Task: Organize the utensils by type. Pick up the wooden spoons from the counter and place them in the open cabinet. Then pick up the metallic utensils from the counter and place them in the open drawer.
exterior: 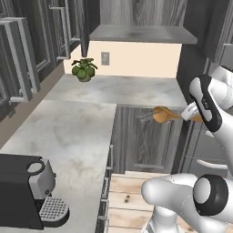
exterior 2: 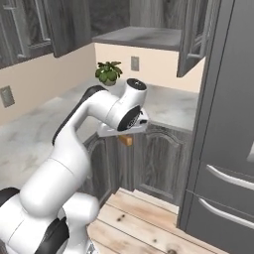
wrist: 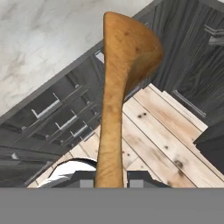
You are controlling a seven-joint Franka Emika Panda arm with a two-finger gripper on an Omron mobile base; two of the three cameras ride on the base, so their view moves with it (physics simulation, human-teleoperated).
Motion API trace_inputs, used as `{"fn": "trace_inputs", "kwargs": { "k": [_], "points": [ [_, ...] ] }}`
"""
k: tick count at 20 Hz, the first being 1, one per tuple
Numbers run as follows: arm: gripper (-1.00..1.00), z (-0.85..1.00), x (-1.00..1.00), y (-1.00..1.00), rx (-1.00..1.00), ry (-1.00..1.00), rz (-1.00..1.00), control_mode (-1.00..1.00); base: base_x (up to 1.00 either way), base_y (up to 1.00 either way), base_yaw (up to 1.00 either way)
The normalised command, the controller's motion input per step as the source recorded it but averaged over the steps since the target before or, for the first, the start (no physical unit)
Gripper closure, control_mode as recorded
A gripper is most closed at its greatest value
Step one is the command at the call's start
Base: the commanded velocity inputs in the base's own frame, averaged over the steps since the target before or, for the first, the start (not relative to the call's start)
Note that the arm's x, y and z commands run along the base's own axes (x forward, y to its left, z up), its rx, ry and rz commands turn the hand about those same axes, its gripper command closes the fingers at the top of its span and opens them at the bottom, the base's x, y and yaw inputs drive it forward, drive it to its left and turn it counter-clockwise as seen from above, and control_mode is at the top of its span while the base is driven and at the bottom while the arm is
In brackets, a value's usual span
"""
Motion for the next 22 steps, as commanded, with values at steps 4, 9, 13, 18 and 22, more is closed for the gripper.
{"fn": "trace_inputs", "kwargs": {
  "k": [4, 9, 13, 18, 22],
  "points": [
    [1.00, 0.00, 0.00, 0.00, 0.00, 0.00, 0.00, 1.00, 0.83, 0.15, 0.00],
    [1.00, 0.00, 0.00, 0.00, 0.00, 0.00, 0.00, 1.00, 0.78, 0.07, 0.00],
    [1.00, 0.00, 0.00, 0.00, 0.00, 0.00, 0.00, 1.00, 0.62, 0.00, -0.01],
    [1.00, 0.00, 0.00, 0.00, 0.00, 0.00, 0.00, 1.00, 0.29, -0.10, -0.03],
    [1.00, 0.00, 0.00, 0.00, 0.00, 0.00, 0.00, 1.00, 0.11, -0.22, -0.04]
  ]
}}
